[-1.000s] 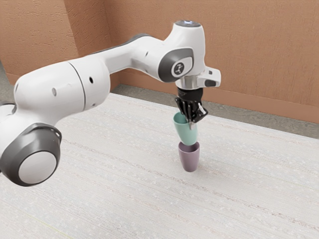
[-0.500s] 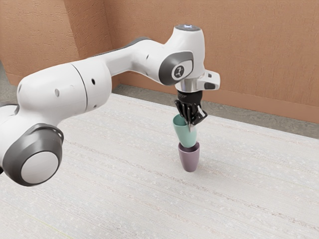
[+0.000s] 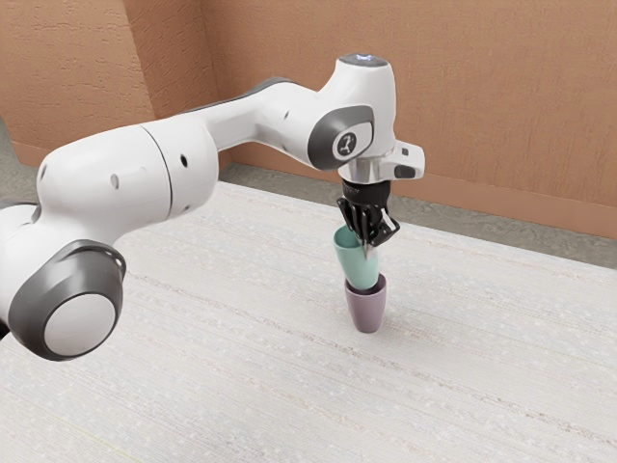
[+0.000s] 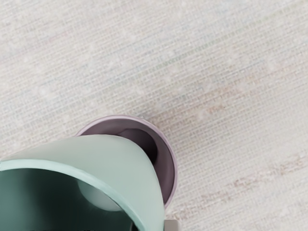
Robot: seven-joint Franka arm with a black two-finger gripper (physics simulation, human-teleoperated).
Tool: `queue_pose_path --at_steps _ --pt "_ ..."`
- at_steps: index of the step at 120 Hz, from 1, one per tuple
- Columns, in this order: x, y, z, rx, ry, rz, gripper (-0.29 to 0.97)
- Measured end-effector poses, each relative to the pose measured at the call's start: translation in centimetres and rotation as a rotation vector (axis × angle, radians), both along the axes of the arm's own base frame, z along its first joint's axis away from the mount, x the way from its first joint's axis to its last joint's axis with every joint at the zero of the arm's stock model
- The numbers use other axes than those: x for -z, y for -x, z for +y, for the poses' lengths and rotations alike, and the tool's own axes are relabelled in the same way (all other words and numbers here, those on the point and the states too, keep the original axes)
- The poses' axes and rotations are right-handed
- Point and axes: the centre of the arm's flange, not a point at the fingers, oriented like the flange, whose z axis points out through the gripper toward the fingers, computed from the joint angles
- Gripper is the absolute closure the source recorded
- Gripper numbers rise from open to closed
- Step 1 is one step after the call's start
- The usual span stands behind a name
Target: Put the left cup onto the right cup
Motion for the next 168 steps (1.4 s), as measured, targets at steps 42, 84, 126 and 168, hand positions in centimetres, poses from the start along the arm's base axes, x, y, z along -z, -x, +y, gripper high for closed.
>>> queue_pose_path --at_steps 42,84,126,168 --pt "1.3 -0.2 0.0 -0.002 -0.005 0.012 0.78" --pt "2.1 -0.4 0.0 -0.002 -0.008 0.017 0.78" --pt "2.4 -0.6 -0.2 0.001 0.003 0.007 0.62" --pt "2.4 -0.5 -0.7 0.005 0.025 0.002 0.27"
